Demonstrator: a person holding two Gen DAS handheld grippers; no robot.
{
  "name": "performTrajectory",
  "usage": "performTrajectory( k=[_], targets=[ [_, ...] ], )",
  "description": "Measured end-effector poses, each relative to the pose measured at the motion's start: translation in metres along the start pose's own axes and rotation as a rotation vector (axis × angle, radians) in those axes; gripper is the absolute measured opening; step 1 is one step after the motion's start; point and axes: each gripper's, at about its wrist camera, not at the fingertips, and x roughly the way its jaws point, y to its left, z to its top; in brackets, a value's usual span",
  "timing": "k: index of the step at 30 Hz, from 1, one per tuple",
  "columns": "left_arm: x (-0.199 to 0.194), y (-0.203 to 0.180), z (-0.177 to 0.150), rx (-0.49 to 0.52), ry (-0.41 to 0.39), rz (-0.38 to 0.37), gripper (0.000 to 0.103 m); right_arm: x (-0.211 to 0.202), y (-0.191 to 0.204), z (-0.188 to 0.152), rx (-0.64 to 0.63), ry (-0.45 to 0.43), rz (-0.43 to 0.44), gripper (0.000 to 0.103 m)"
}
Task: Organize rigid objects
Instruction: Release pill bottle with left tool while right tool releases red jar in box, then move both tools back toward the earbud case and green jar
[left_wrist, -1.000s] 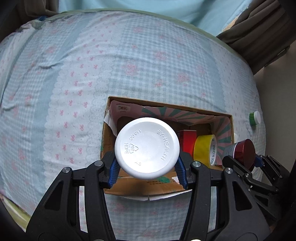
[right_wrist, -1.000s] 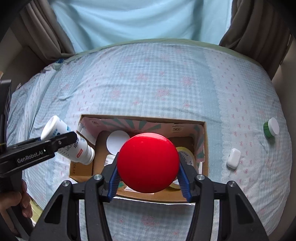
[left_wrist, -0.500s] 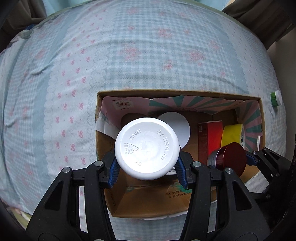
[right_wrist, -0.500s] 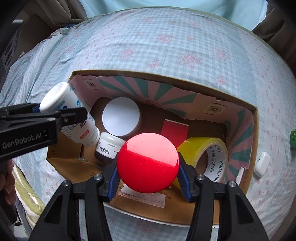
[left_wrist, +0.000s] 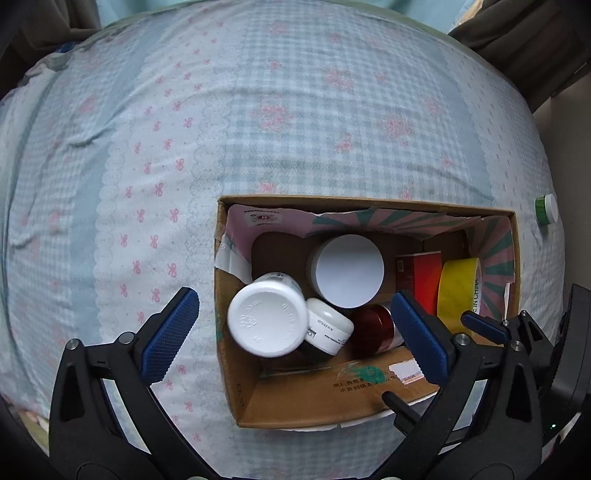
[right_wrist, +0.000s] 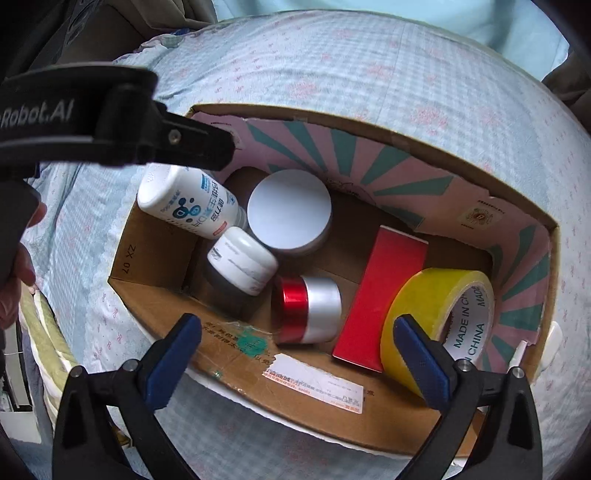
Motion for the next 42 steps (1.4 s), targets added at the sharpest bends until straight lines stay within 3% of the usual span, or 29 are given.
performTrajectory(
  k=[14,29,34,42],
  targets=[
    [-0.036,0.006,-0.032,-0.009,-0.045,0.01,0.103,-0.038,-0.005,-0.011,0.057,-0.094,-0.039,0.103],
    [-0.132,-0.007,-0.073,0.042,-0.191,0.056,0.103,-0.133,0.012,-0.032,0.119,-0.25,-0.151,0.103],
    [-0.163,-0.024,-0.087,0.079,-0.265,0.051,0.103,-0.175,-0.008,-0.055,0.261,-0.314,-0.149,0.103],
    [-0.202,-0.095,-0.107,0.212,-0.381,-0.021,0.103,-0.252,-0.044,-0.103,0.429,-0.415,-0.266,0.103]
  ],
)
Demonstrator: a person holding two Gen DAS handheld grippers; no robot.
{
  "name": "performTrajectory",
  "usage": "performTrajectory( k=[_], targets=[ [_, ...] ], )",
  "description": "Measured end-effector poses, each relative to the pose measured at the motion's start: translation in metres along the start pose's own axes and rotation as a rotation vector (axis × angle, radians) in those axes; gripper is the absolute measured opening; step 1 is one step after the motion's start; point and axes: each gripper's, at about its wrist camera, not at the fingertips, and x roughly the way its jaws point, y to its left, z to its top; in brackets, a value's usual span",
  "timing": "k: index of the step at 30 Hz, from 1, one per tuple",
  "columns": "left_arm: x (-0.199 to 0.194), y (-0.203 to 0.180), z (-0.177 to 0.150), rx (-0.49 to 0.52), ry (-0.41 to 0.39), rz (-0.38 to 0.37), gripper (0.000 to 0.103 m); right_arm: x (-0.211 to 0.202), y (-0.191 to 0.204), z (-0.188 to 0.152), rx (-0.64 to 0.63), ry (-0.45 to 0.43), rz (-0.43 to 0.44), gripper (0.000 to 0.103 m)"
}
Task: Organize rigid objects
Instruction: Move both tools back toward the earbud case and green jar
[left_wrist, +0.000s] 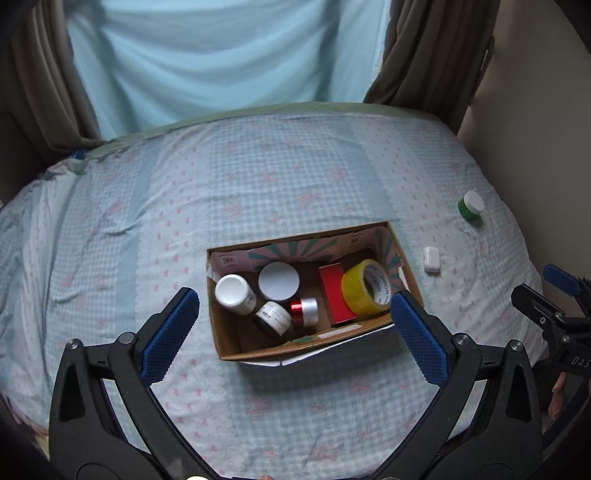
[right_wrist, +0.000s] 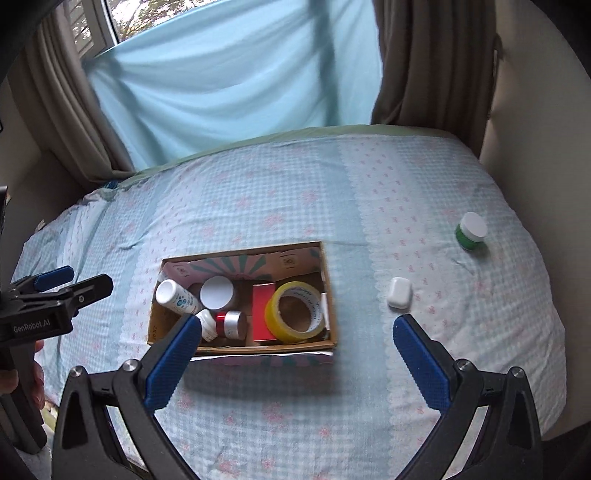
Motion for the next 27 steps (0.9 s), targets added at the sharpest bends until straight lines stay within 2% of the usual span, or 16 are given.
performTrajectory(
  k=[7,14,18,22,27],
  targets=[
    [-0.017,-0.075,0.01,0.089,-0.038,-0.064,0.103,-0.039,-0.075,0.003,0.105,-0.041,-0.113,0.103],
    [-0.006,-0.162,0.005,0.103,-0.032,-0.074,0.103,-0.053,-0.156,0.008,0.146,-0.072,-0.132,0.103],
    [0.008,-0.216,-0.001,0.066,-0.022,-0.055,0.103,-0.04,-0.197,0.016,0.074,-0.043,-0.136,0.103],
    [0.028,-0.265,-0.005,0.016,-0.039,-0.022,0.103,-0.016,-0.239,0.026,0.003,-0.03,-0.085,0.103],
    [0.07,-0.305,-0.009,-0.074,-0.016,-0.031,0.103,0.022,-0.277,0.042,-0.071,0.001,-0.056,0.103]
  ],
)
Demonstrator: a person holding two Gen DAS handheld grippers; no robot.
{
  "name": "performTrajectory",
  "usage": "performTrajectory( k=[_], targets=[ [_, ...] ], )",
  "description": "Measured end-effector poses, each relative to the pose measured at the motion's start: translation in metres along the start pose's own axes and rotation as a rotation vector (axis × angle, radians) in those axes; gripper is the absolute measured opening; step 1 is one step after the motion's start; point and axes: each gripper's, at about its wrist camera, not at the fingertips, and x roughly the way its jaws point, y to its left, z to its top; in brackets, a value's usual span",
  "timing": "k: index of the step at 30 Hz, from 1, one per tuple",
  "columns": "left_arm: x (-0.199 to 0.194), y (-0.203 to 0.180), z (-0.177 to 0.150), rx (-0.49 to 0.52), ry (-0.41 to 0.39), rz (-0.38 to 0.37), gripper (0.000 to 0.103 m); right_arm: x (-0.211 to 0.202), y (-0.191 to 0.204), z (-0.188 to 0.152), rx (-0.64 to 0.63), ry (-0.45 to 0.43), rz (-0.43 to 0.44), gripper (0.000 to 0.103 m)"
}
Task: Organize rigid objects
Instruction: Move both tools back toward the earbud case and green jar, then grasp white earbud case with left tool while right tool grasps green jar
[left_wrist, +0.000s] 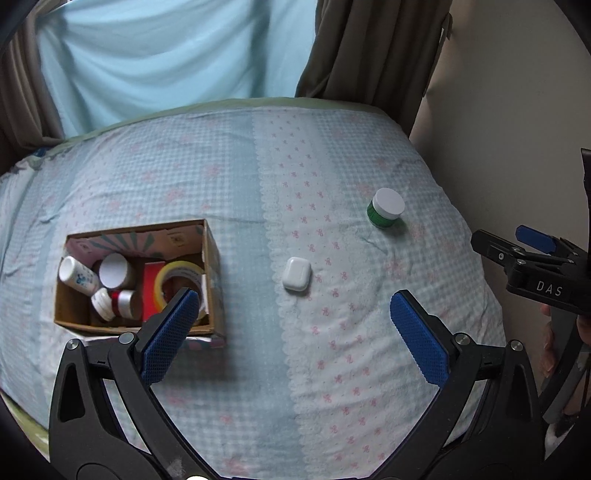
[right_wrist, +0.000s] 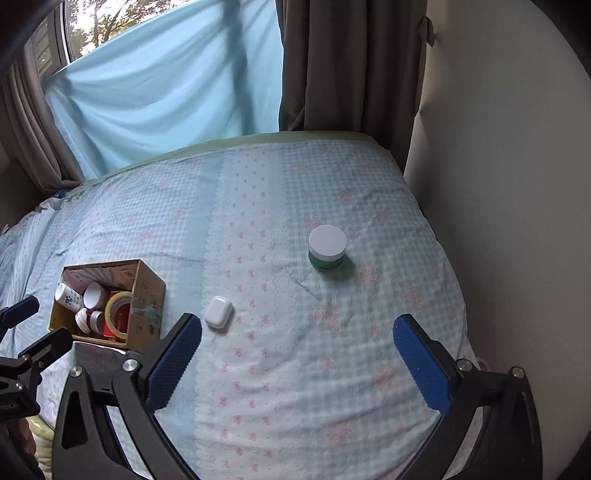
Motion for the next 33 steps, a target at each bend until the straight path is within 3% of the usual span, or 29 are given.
performTrajectory(
  k=[8,14,18,24,33],
  targets=[
    [0.112,-0.035,-0.019,0.03,0.034,0.006,0.103,0.083,-0.041,0.009,-0.036,-0.015,0.065,0.103],
    [0.218,-0.027,-0.043,0.089,0.044,0.032,0.103,0.164,-0.053,-0.001,-0.077,-0.029,0.077,0.103],
    [0.266,-0.014,-0.053,0.105,0.038,0.034,0.103,0.211,-0.057,-0.011,-0.075,-0.033,0.084,0.103],
    [0.301,-0.005,-0.059,0.145,0.019,-0.002,0.103,0.258,-0.057,-0.014,-0.054,-0.051,0.086,0.103],
    [0.306,0.0,-0.053,0.192,-0.033,-0.058,0.099,0.297,-0.05,0.006,-0.047,-0.123,0.035,0.103]
  ],
)
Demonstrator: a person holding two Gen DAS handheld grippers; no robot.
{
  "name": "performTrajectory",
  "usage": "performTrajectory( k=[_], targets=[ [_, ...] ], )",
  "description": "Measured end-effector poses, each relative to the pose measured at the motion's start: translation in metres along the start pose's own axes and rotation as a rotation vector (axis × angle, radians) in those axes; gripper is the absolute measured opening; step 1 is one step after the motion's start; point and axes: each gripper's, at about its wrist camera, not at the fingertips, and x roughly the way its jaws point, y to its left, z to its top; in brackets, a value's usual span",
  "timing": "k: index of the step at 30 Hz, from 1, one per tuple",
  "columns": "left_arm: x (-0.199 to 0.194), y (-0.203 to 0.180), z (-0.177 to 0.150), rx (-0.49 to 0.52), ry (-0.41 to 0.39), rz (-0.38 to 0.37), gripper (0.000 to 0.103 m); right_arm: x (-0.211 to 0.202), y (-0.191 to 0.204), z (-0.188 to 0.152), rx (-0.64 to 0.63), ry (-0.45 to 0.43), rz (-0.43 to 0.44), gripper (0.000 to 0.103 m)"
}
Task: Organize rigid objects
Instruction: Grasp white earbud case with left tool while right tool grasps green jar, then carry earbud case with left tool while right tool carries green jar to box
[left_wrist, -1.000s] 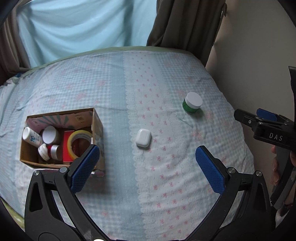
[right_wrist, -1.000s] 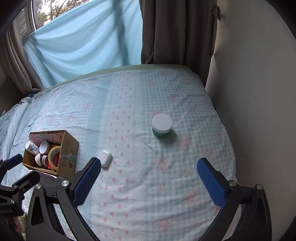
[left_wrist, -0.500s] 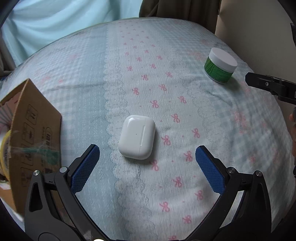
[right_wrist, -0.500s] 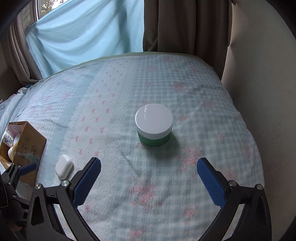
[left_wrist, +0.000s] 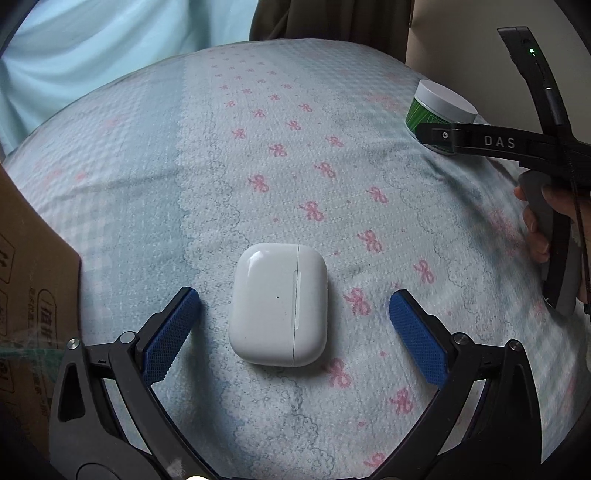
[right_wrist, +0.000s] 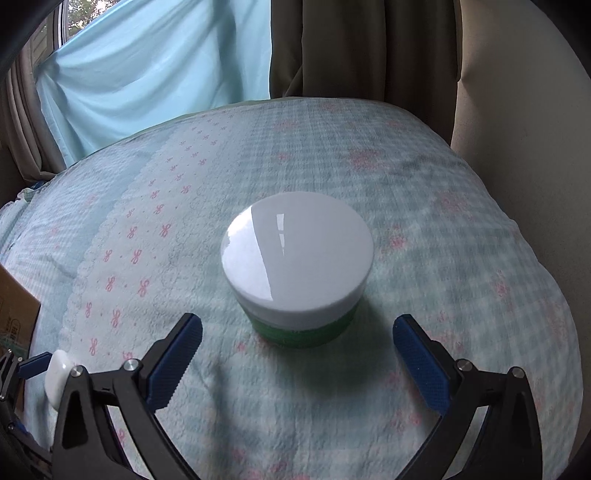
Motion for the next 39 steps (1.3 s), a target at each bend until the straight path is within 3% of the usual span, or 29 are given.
performTrajectory(
  k=[5,8,10,13,29,39],
  targets=[
    [-0.005,0.0,0.002,0.013,-0.022,-0.01,0.08,0.005,0.005,0.008,-0.001,-0.034,-0.029,0.091],
    [-0.009,0.004,0.001,-0.005,-0.029,-0.016,0.07,0.009,0.005,0.01,0.011,-0.027,-0.038,0.075],
    [-0.011,0.008,0.001,-0.022,-0.035,-0.011,0.053,0.01,0.004,0.011,0.019,-0.031,-0.053,0.07],
    [-0.014,0.016,0.0,-0.049,-0.038,-0.022,0.041,0.011,0.002,0.011,0.032,-0.036,-0.057,0.066],
    [-0.03,0.016,0.006,-0.071,-0.04,-0.018,0.041,-0.006,0.009,0.01,0.025,-0.045,-0.059,0.066],
    [-0.1,0.02,0.044,-0.146,-0.104,-0.011,0.041,-0.073,0.015,0.031,0.025,-0.069,-0.046,0.066]
  ],
)
